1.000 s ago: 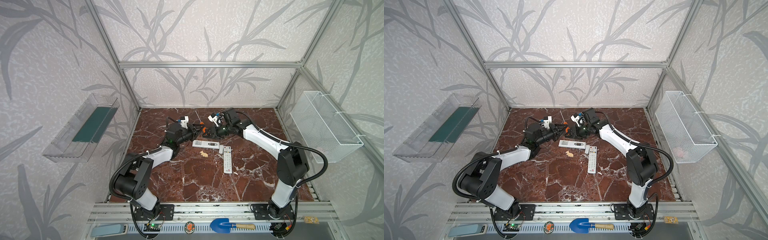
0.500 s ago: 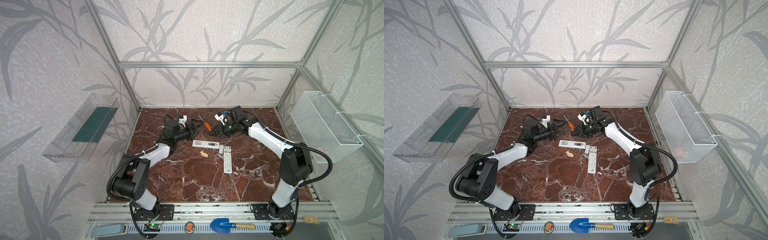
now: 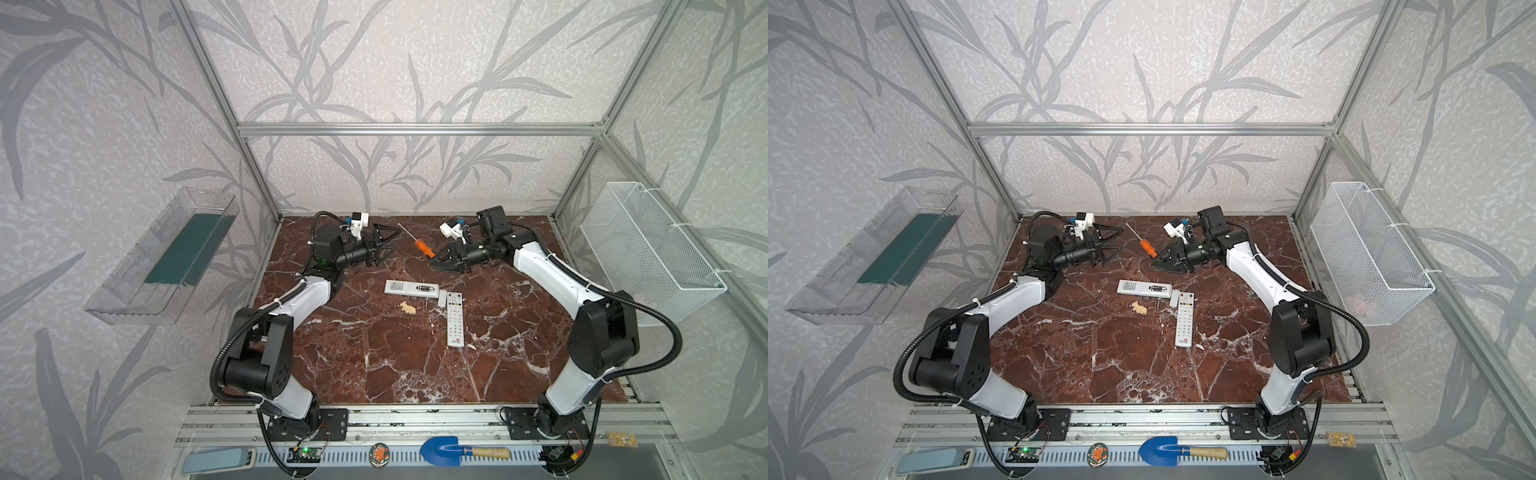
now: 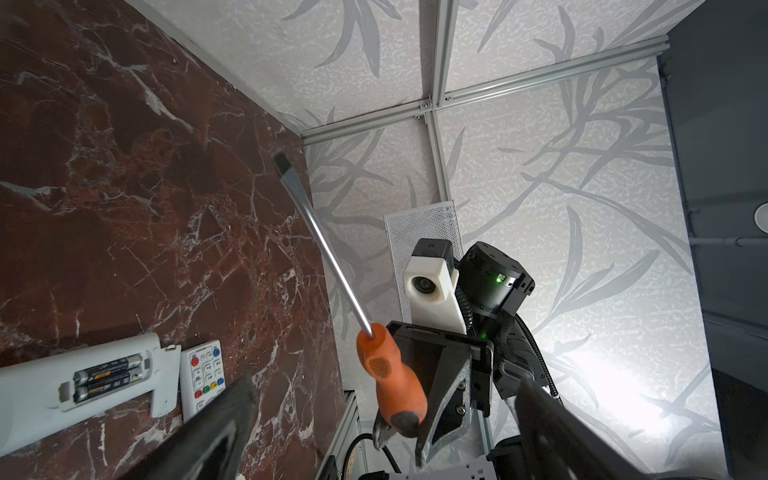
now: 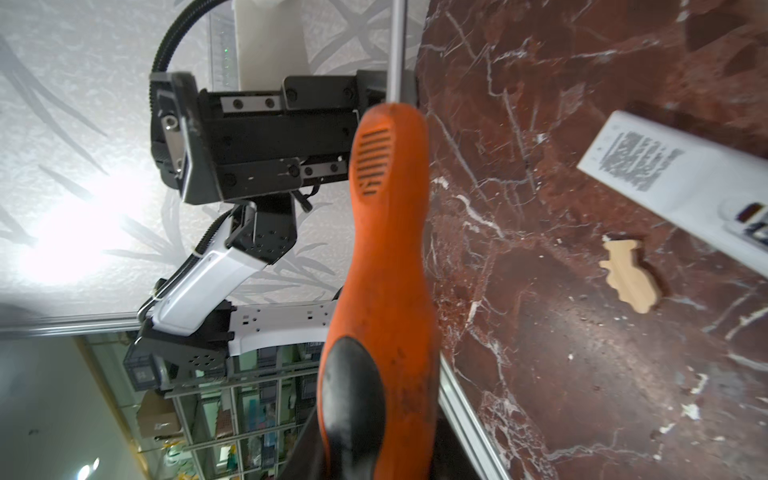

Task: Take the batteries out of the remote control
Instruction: 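Open the left gripper and release the screwdriver to the right gripper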

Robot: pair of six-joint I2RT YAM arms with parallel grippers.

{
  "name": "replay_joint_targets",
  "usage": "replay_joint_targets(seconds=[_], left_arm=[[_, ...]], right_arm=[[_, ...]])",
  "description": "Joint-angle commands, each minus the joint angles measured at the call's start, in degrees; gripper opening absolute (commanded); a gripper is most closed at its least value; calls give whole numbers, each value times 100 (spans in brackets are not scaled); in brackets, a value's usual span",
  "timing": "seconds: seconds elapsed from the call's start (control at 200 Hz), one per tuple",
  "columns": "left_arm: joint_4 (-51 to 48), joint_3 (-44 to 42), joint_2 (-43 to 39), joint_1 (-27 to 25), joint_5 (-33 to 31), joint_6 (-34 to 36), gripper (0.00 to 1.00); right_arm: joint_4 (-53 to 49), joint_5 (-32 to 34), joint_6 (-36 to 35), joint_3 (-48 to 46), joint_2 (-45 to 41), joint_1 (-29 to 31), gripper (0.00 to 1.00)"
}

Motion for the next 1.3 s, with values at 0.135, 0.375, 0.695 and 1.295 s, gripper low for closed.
replay_joint_targets(seconds=[0.135,0.375,0.695,1.295], left_arm=[[1673,240,656,109,200,-1175,79],[1938,228,791,246,77,-1310,42],[2883,34,943,375,48,-1919,0],[145,-294,166,283,-1254,-2441,0]], right_arm=[[168,-677,102,188,-142,389,0],[153,-566,123,238,46,465,0],[751,-342,709,176,254,465,0],[1839,2045,865,-214,-181,875,74]])
